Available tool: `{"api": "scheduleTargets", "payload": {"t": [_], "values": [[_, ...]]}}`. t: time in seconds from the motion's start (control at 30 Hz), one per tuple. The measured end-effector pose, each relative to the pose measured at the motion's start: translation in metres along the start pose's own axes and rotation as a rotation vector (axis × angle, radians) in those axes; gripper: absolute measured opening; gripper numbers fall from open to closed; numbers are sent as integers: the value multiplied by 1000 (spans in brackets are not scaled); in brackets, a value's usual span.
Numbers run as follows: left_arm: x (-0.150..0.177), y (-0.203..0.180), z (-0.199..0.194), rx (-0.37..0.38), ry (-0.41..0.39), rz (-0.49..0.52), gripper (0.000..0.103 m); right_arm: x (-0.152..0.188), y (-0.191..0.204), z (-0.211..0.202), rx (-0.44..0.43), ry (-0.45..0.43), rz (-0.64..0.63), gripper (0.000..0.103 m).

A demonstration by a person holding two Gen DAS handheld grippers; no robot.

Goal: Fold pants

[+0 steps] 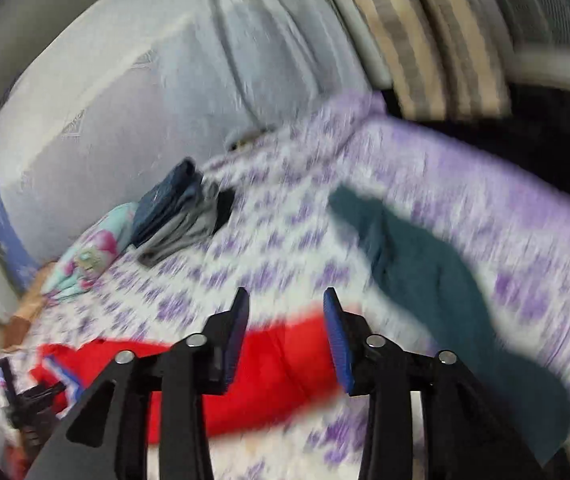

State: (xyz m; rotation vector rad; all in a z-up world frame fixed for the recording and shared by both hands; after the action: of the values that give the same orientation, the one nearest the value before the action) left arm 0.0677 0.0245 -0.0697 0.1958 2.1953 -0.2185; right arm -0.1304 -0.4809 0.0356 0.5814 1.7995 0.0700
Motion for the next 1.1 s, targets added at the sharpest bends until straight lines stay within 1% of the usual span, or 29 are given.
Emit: {"api": "scheduleTargets", "payload": {"t": [0.03, 0.07, 0.13, 0.17, 0.2, 0.23, 0.27, 0.3, 0.37, 0.43, 0.5, 0.57, 0.73, 0.87, 1.0, 1.03, 1.1], "values": [[0, 3, -4, 28, -20, -25, 99, -13, -3, 1, -28, -22, 51, 45], [1, 5, -3, 42, -19, -39, 99, -18, 3, 6, -76, -11, 69, 45], [1, 5, -3, 45, -23, -47, 99, -2, 54, 36, -308, 142, 56, 45], [1, 5, -3, 34, -23, -40, 99, 15, 88, 53, -432, 241, 47, 45], [2, 3, -3, 11, -20, -23, 99, 38, 125, 73, -533, 360, 35, 45], [2, 3, -3, -2, -21, -13, 99, 53, 145, 81, -585, 433, 27, 45], [3, 2, -4, -9, -21, -8, 99, 74, 178, 98, -654, 533, 13, 45], [3, 1, -4, -11, -22, -6, 99, 85, 198, 109, -682, 578, -4, 45], [3, 4, -5, 2, -26, -17, 99, 104, 238, 127, -718, 639, -78, 45], [3, 6, -6, 22, -32, -34, 99, 116, 271, 139, -749, 679, -124, 45], [3, 6, -7, 30, -36, -40, 99, 127, 293, 149, -753, 722, -167, 40], [3, 6, -7, 32, -42, -40, 99, 133, 308, 159, -747, 739, -208, 36], [2, 7, -7, 49, -47, -52, 99, 158, 327, 173, -731, 779, -272, 28], [2, 7, -8, 59, -51, -60, 99, 181, 337, 186, -714, 809, -326, 28], [1, 6, -7, 60, -52, -61, 99, 202, 337, 188, -697, 828, -398, 28], [1, 6, -7, 61, -52, -62, 99, 205, 337, 187, -693, 821, -413, 28], [1, 6, -7, 63, -52, -63, 99, 206, 338, 184, -690, 778, -437, 22]]}}
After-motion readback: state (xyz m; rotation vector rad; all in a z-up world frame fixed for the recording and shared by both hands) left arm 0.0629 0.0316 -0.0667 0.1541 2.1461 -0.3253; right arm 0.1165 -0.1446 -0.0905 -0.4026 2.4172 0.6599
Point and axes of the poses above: each gripper's, at about its wrist camera, not at the fingertips, and z roughly the way its jaws point, y to its left, x to its underside, the point moved 8 cm from there along z, roughly the way its jaws point, and after that the axes turned 4 degrees about -y, right-handed, at the moved point
